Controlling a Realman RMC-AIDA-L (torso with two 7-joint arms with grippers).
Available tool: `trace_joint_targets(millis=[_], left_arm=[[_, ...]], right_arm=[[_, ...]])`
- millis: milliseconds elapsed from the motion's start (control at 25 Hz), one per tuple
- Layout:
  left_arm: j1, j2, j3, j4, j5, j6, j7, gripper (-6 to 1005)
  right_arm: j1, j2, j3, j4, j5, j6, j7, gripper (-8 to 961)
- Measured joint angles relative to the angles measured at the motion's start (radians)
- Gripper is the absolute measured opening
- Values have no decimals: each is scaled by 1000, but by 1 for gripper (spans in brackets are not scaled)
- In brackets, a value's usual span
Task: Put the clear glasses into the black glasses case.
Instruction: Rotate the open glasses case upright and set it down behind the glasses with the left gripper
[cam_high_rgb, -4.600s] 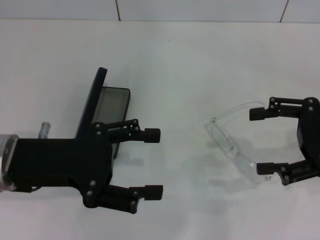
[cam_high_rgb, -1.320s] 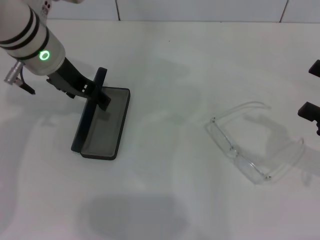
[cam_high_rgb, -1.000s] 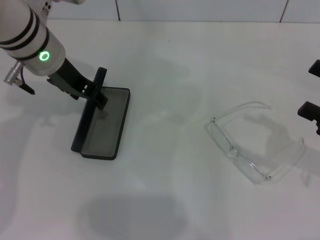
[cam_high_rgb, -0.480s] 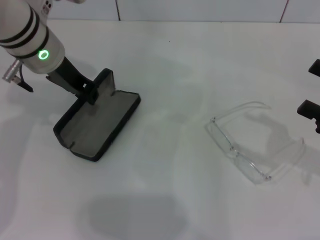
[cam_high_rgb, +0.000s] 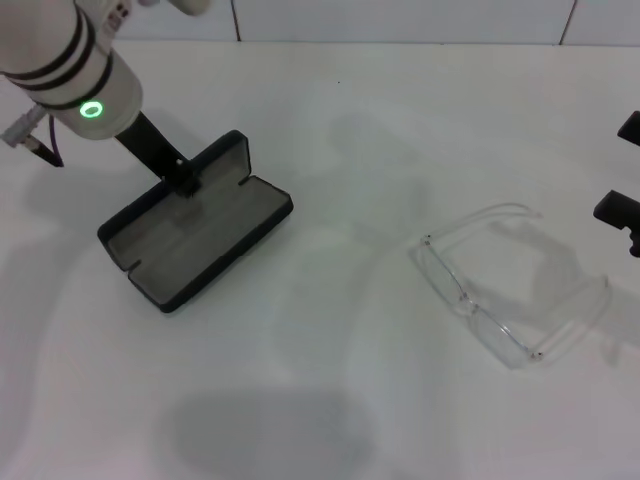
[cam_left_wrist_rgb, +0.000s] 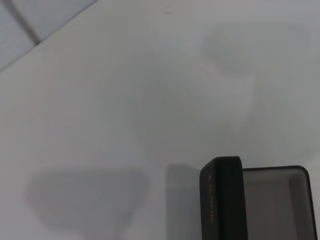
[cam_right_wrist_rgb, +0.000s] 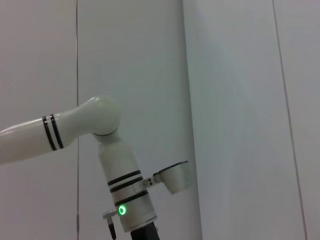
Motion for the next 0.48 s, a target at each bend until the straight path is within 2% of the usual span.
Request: trace_joint_targets(millis=[200, 320, 480], left_arm=[[68, -3, 127, 120, -35, -20, 135, 210], [118, -4, 190, 225, -149, -33, 255, 211], [127, -4, 215, 262, -220, -35, 333, 211]], right_arm=[[2, 0, 1, 9, 2, 1, -1, 877], [2, 0, 1, 9, 3, 1, -1, 877], [0, 1, 3, 10, 4, 0, -2, 877]])
